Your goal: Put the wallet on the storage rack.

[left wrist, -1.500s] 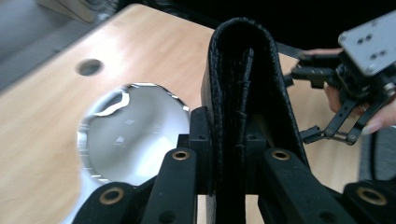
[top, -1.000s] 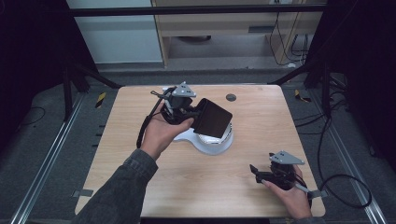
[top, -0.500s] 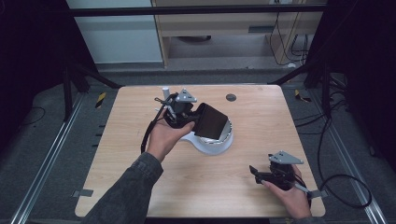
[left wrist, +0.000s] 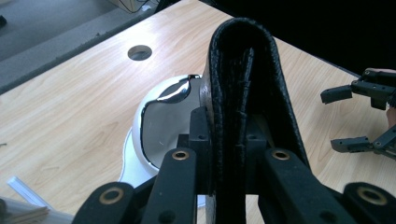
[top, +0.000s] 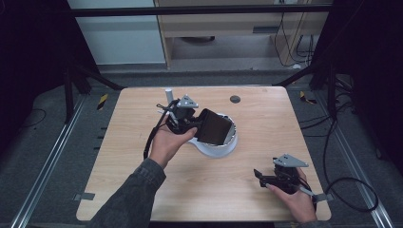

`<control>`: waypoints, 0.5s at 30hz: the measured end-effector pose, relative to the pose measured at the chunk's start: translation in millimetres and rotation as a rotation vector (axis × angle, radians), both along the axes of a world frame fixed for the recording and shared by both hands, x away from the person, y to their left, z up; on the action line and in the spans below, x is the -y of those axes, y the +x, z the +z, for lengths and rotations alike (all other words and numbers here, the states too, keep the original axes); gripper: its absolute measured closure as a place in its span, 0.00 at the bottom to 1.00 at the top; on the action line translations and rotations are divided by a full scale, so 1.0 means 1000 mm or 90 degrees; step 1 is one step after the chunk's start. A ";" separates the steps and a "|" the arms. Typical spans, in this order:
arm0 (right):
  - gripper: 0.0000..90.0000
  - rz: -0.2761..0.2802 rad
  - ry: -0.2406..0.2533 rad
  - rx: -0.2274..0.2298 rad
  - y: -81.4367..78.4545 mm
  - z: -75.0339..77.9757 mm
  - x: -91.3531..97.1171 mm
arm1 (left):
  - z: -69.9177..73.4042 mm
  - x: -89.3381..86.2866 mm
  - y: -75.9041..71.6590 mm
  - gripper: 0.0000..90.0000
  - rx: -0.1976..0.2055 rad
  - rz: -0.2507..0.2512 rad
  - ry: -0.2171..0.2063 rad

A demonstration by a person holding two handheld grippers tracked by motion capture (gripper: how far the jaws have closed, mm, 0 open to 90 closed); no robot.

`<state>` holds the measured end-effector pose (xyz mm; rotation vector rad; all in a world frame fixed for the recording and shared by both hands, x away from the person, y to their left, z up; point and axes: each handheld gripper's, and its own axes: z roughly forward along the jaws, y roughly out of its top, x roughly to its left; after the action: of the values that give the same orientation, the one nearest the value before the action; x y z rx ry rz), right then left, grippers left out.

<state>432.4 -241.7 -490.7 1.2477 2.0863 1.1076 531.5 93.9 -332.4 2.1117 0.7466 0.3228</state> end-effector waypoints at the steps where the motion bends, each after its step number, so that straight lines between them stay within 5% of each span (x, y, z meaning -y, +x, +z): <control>1: 0.12 0.001 -0.001 0.000 0.000 0.000 0.000 | -0.002 0.000 0.001 0.89 -0.002 0.002 0.000; 15: 0.12 0.005 -0.010 -0.009 0.000 -0.002 -0.003 | -0.018 0.008 0.008 0.89 -0.022 0.011 -0.013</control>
<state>432.3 -239.2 -492.8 1.2442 2.1076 1.0867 539.9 85.4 -350.2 2.0977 0.7859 0.2883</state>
